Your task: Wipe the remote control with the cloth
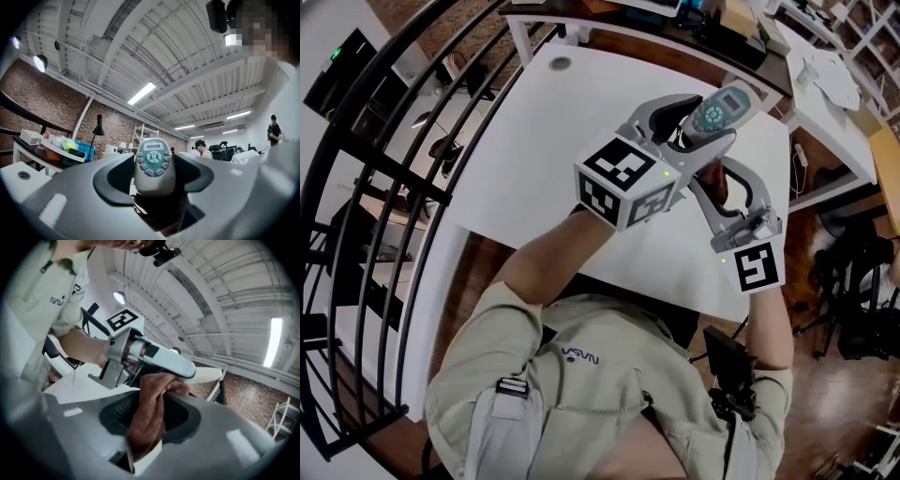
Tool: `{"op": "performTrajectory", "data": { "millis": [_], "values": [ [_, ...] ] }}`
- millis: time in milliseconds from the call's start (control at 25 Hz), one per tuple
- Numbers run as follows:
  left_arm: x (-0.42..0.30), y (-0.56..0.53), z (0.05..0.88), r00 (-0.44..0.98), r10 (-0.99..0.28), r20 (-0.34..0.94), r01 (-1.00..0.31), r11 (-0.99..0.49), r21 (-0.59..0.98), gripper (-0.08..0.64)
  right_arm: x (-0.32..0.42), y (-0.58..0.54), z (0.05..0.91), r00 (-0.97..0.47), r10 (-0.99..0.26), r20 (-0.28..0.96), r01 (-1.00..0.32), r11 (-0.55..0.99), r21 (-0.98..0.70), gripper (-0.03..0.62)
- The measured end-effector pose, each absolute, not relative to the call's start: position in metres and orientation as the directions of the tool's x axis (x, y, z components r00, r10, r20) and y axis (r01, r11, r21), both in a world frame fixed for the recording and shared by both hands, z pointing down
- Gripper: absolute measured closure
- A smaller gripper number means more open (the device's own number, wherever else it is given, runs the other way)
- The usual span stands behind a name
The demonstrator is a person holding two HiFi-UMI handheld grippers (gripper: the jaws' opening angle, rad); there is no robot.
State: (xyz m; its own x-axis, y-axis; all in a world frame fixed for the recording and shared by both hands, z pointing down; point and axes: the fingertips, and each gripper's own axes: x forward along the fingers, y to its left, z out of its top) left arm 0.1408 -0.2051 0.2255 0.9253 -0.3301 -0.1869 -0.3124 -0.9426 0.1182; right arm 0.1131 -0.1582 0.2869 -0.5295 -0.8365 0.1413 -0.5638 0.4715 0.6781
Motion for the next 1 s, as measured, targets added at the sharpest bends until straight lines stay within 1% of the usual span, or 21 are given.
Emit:
{"op": "performTrajectory", "data": {
  "millis": [40, 80, 160, 200, 240, 320, 440, 520, 560, 680, 760, 880, 1000],
  "values": [
    [0.14, -0.206, 0.226, 0.926, -0.325, -0.194, -0.301, -0.943, 0.143, 0.287, 0.121, -0.16, 0.285, -0.511, -0.85, 0.133, -0.578, 0.454, 0.678, 0.465],
    [0.139, -0.206, 0.225, 0.927, -0.318, -0.202, -0.287, -0.943, 0.165, 0.287, 0.136, -0.165, 0.276, -0.466, -0.88, 0.089, -0.648, 0.408, 0.643, 0.465],
    [0.139, -0.203, 0.224, 0.931, -0.296, -0.214, -0.257, -0.947, 0.192, 0.287, 0.181, -0.181, 0.254, -0.321, -0.947, -0.007, -0.812, 0.272, 0.516, 0.465],
    [0.14, -0.2, 0.224, 0.934, -0.282, -0.217, -0.241, -0.95, 0.199, 0.287, 0.197, -0.188, 0.247, -0.273, -0.962, -0.025, -0.846, 0.228, 0.481, 0.465],
    [0.142, -0.197, 0.225, 0.938, -0.269, -0.218, -0.226, -0.953, 0.204, 0.287, 0.204, -0.192, 0.245, -0.257, -0.966, -0.027, -0.854, 0.213, 0.474, 0.465],
    [0.148, -0.192, 0.225, 0.943, -0.251, -0.216, -0.206, -0.956, 0.21, 0.287, 0.195, -0.194, 0.25, -0.296, -0.955, -0.011, -0.83, 0.251, 0.499, 0.465],
    [0.156, -0.193, 0.225, 0.943, -0.255, -0.214, -0.207, -0.953, 0.222, 0.287, 0.146, -0.184, 0.267, -0.442, -0.896, 0.033, -0.707, 0.371, 0.602, 0.465],
    [0.156, -0.198, 0.227, 0.94, -0.271, -0.206, -0.223, -0.948, 0.227, 0.287, 0.124, -0.174, 0.287, -0.479, -0.871, 0.112, -0.623, 0.427, 0.655, 0.465],
    [0.155, -0.201, 0.23, 0.939, -0.279, -0.199, -0.232, -0.945, 0.23, 0.287, 0.119, -0.171, 0.295, -0.482, -0.866, 0.134, -0.613, 0.442, 0.655, 0.466],
    [0.151, -0.206, 0.236, 0.933, -0.312, -0.181, -0.274, -0.939, 0.207, 0.287, 0.131, -0.172, 0.293, -0.456, -0.884, 0.101, -0.681, 0.419, 0.6, 0.466],
    [0.15, -0.212, 0.239, 0.921, -0.357, -0.156, -0.338, -0.932, 0.134, 0.287, 0.155, -0.176, 0.282, -0.383, -0.921, 0.069, -0.751, 0.354, 0.557, 0.465],
    [0.152, -0.225, 0.26, 0.899, -0.434, -0.061, -0.437, -0.899, -0.037, 0.287, 0.195, -0.183, 0.277, -0.254, -0.965, 0.065, -0.826, 0.252, 0.505, 0.465],
    [0.154, -0.237, 0.295, 0.879, -0.473, 0.055, -0.464, -0.877, -0.129, 0.287, 0.212, -0.19, 0.287, -0.197, -0.976, 0.087, -0.86, 0.215, 0.462, 0.465]
  ]
}}
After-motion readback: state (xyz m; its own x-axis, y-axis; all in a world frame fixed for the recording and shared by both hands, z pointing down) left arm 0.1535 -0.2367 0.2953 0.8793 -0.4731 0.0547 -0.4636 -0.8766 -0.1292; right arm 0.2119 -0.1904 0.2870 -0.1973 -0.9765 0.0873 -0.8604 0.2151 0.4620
